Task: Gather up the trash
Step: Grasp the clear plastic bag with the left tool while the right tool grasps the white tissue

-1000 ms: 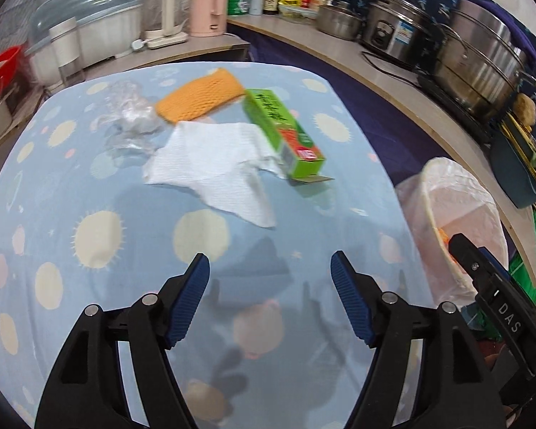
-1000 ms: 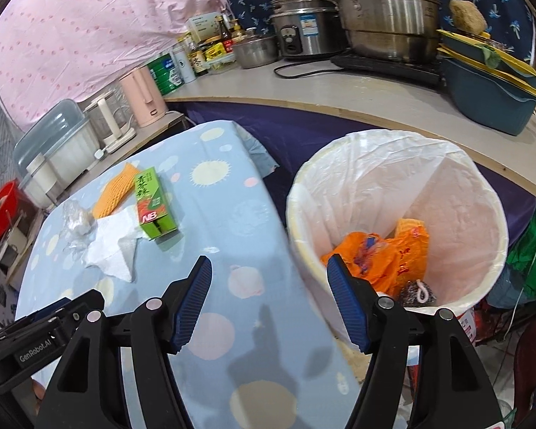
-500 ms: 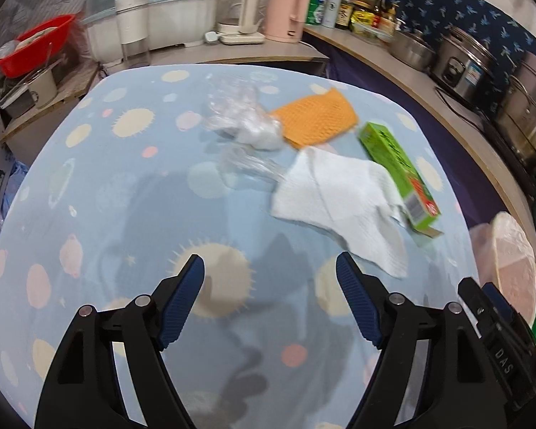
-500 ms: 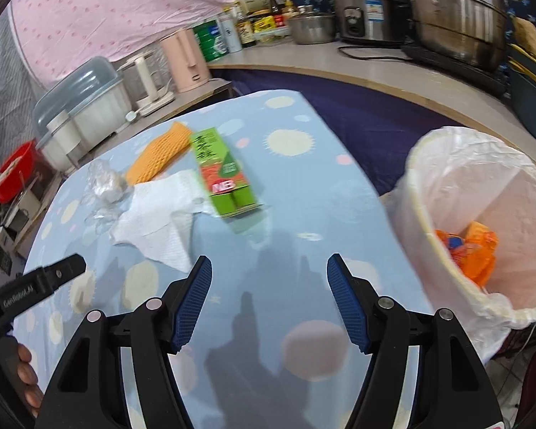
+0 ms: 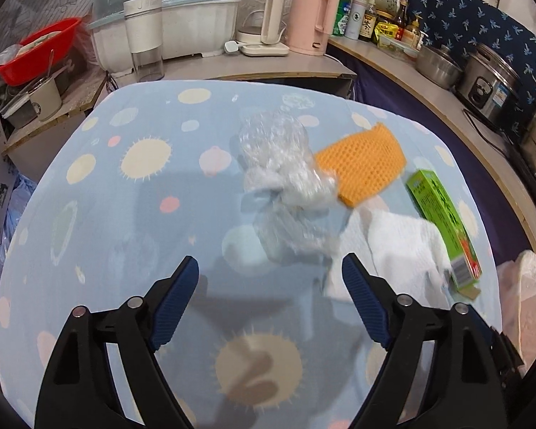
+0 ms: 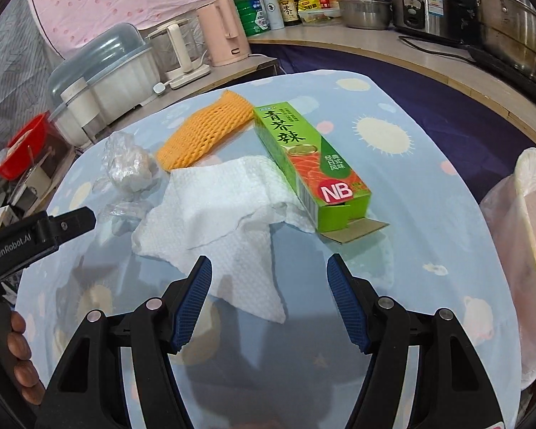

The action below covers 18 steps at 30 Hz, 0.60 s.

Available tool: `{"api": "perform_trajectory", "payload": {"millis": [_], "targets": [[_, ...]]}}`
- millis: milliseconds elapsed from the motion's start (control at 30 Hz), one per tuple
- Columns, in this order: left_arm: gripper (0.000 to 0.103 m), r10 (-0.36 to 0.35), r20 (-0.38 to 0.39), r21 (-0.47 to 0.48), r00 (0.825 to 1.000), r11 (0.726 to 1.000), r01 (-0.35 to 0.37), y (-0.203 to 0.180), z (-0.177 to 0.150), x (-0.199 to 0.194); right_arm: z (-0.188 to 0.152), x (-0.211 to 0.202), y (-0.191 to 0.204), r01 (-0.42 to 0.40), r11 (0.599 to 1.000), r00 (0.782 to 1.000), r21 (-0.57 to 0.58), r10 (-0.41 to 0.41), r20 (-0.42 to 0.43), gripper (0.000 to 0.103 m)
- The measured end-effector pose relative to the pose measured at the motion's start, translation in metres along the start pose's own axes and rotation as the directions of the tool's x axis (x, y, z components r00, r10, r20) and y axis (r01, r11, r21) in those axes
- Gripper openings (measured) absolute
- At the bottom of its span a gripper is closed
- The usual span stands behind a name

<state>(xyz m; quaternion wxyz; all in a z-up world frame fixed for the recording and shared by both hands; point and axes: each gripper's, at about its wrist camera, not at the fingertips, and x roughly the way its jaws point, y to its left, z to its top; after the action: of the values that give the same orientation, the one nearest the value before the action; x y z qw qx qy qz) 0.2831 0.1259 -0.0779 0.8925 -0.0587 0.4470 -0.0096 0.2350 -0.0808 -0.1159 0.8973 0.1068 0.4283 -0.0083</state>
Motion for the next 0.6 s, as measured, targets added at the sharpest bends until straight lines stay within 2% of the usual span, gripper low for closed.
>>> {"api": "perform_trajectory", "payload": {"millis": [100,267,333,433,467,533,567,600], "targets": [[0.088,0.028,0.032,-0.01,0.999,1.0,-0.028,0.002,0.015,0.008,0.004,0.009,0.004,0.0,1.0,1.0,-0.011,0.0,-0.005,0.063],[0.088,0.004,0.001,-0.046,1.0,0.999,-0.004,0.006,0.037,0.035,0.005,0.021,0.007,-0.007,1.0,1.0,-0.013,0.007,-0.025,0.049],[0.088,-0.003,-0.006,-0.047,1.0,0.999,0.003,0.005,0.042,0.045,0.005,0.022,0.009,0.0,1.0,1.0,-0.023,0.0,-0.018,0.047],[0.087,-0.009,-0.011,-0.038,1.0,0.999,0.009,-0.001,0.046,0.054,0.006,0.023,0.01,0.001,1.0,1.0,-0.031,-0.001,-0.017,0.037],[0.086,-0.014,-0.012,-0.034,1.0,0.999,0.014,-0.003,0.047,0.057,0.007,0.023,0.01,-0.001,1.0,1.0,-0.031,0.0,-0.017,0.033],[0.072,-0.03,-0.023,-0.022,0.999,0.999,0.03,-0.008,0.048,0.062,0.007,0.024,0.009,-0.001,1.0,1.0,-0.028,0.001,-0.016,0.028],[0.069,-0.038,-0.029,-0.018,0.999,0.999,0.037,-0.01,0.048,0.064,0.007,0.024,0.008,0.0,1.0,1.0,-0.027,0.0,-0.013,0.025],[0.06,-0.05,-0.038,-0.01,0.998,0.999,0.05,-0.012,0.048,0.065,0.007,0.024,0.007,0.0,1.0,1.0,-0.024,0.0,-0.013,0.023]]}}
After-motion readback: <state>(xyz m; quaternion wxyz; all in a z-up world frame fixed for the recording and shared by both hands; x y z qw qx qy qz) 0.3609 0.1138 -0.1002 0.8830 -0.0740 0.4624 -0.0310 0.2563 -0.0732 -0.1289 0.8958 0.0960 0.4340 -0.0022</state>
